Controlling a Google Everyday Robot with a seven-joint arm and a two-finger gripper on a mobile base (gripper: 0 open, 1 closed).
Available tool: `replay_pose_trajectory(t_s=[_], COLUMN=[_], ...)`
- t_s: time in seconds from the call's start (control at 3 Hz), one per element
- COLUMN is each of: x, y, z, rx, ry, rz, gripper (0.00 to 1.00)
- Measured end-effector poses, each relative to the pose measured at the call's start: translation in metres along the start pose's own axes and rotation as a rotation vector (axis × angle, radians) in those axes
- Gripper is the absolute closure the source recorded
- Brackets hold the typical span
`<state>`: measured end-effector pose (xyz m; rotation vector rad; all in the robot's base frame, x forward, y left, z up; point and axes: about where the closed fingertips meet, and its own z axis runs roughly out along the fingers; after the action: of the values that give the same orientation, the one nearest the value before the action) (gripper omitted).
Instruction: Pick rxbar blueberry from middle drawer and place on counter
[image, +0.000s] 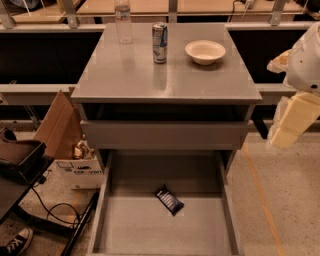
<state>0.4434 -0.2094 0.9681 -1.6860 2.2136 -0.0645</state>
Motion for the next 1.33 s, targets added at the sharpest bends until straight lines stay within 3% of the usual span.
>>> replay_pose_trajectory(t_s=[0.33, 1.0, 1.33], x=[-0.009, -0.028, -0.032], y=[0.013, 0.082, 0.100], z=[0.048, 0.156, 0.203], rx=[-0.056, -0.144, -0.131], ry=[-0.108, -0.296, -0.348], rz=[0.075, 0.305, 0.370], gripper=[0.00, 0.00, 0.00])
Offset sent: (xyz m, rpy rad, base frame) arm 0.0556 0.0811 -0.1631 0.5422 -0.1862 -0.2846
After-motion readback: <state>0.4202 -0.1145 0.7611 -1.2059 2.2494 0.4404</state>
